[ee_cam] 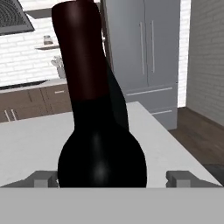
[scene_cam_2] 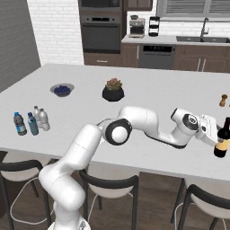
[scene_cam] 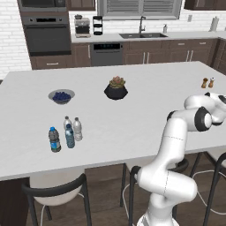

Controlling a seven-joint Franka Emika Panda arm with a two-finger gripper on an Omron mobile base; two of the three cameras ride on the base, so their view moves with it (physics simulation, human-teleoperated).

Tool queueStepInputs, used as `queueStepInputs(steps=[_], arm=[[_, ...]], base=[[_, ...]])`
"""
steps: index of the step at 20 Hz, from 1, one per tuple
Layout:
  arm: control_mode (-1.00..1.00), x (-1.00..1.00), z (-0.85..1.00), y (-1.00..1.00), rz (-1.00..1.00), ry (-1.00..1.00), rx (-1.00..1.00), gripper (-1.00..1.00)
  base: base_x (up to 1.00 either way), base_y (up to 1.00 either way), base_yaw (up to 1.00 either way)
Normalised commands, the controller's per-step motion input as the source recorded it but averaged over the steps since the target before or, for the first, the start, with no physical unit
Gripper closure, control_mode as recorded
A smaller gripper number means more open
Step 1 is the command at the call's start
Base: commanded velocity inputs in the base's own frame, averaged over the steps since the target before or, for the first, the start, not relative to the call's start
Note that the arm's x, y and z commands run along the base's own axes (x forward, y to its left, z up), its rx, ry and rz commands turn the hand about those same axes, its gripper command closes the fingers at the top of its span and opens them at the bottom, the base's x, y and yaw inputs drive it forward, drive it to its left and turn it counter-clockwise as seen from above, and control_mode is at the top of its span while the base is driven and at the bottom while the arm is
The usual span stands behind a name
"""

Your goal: Move the plastic bottles in the middle to the plastics group, and the glass bottles in the middle to the glass group.

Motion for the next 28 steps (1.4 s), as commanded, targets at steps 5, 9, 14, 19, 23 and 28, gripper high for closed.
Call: queueStepInputs(steps=[5,9,14,19,23,28], arm=[[-1.00,0.00,0.01,0.37,0.00,0.00,-0.02,-1.00],[-1.00,0.00,0.01,0.44,0.00,0.00,-0.05,-1.00],[-1.00,0.00,0.00,0.36,0.00,0.00,-0.04,-1.00],[-1.00,-0.23,0.09,0.46,0.00,0.00,-0.05,-1.00],[-1.00,-0.57,0.50,0.48,0.03,-0.01,-0.05,-1.00],[-1.00,-0.20,1.00,0.10,0.08,0.09,-0.02,-1.00]], base=[[0.00,0.00,0.00],[0.00,0.00,0.00],[0.00,0.00,0.00],[0.00,0.00,0.00],[0.00,0.00,0.00],[0.00,0.00,0.00]])
